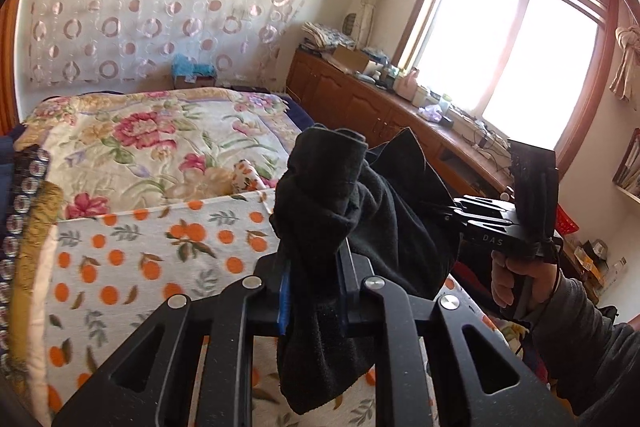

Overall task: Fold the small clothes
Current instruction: 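Lift the folded T-shirt with both grippers off the bed, then carry the lifted T-shirt with both grippers toward the clothes stack by the plush toy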

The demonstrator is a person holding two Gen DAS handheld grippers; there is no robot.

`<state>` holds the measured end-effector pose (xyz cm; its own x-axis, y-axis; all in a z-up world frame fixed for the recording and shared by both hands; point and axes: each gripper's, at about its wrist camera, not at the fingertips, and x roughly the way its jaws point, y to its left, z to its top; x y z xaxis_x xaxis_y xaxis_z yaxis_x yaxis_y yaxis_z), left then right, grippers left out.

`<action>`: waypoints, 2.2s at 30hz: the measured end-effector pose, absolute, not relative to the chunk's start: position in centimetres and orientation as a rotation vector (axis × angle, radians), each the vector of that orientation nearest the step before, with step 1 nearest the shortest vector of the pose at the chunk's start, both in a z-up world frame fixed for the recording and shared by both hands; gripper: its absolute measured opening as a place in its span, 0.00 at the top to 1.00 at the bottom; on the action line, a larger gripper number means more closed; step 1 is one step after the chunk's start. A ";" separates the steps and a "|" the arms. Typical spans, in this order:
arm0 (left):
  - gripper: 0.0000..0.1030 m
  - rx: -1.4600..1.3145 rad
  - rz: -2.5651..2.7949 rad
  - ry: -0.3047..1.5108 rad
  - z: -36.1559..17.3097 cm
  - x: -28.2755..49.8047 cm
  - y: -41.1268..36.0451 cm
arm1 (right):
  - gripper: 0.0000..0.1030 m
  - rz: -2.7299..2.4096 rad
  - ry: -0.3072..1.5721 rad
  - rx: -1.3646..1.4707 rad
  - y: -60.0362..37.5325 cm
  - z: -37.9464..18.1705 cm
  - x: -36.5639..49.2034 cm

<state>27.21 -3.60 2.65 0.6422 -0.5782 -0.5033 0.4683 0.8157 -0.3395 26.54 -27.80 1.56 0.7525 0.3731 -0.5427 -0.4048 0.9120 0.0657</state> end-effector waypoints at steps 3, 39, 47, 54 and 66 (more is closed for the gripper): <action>0.82 -0.188 -0.564 0.610 3.6 26.3 -1.2 | 0.83 0.466 0.553 -0.079 -25.9 2.2 26.8; 0.82 -0.558 -0.029 0.578 -4.0 21.6 30.4 | 0.79 0.884 0.574 -0.416 9.6 0.4 52.8; 0.41 -0.395 0.022 0.434 0.5 18.7 29.9 | 0.59 0.818 0.407 -0.316 8.2 2.2 50.6; 0.22 -0.308 0.036 0.424 2.2 23.3 29.7 | 0.59 1.003 0.397 -0.280 7.8 1.1 49.3; 0.23 -0.265 0.113 0.674 -5.4 27.2 29.2 | 0.59 0.934 0.478 -0.320 11.2 -4.2 55.0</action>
<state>27.22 29.22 -5.36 0.7771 0.0177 -0.6292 -0.1880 0.9605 -0.2052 55.01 11.22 -4.20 0.5031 0.6885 -0.5225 -0.8265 0.5600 -0.0578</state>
